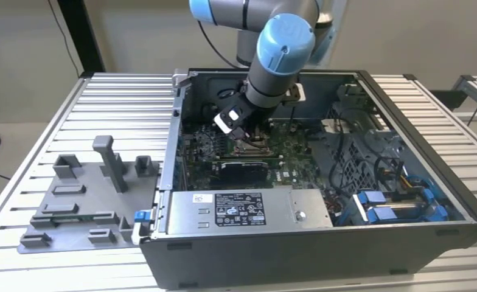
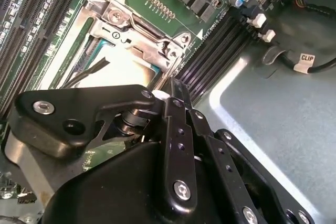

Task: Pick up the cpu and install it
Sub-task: 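Close the cpu cover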

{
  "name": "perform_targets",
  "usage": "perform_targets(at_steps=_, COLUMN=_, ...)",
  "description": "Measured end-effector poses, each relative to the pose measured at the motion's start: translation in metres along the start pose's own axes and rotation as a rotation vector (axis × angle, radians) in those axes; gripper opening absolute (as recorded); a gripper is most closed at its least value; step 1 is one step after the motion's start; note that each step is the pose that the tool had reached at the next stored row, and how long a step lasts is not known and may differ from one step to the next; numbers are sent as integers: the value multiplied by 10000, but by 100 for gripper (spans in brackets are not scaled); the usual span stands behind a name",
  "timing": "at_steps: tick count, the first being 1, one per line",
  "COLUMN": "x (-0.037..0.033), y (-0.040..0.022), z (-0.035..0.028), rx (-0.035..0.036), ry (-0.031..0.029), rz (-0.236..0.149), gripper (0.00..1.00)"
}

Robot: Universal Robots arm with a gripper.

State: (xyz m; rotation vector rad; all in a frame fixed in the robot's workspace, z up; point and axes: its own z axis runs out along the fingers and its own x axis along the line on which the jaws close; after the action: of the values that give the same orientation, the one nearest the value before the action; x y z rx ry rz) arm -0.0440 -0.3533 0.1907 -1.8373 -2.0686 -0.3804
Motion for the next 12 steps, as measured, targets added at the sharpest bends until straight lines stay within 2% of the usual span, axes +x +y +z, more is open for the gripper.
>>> perform_targets(at_steps=3, x=55, y=-14, z=-114, rx=0, ry=-1, rz=-1, gripper=0)
perform_targets(at_steps=5, x=85, y=-51, z=-169, rx=0, ry=-5, rz=0, gripper=0)
perform_targets(at_steps=9, x=110, y=-185, z=-181, rx=1, ry=-20, rz=0, gripper=0)
perform_targets(at_steps=12, x=110, y=-199, z=-178, rx=6, ry=-43, rz=3, gripper=0)
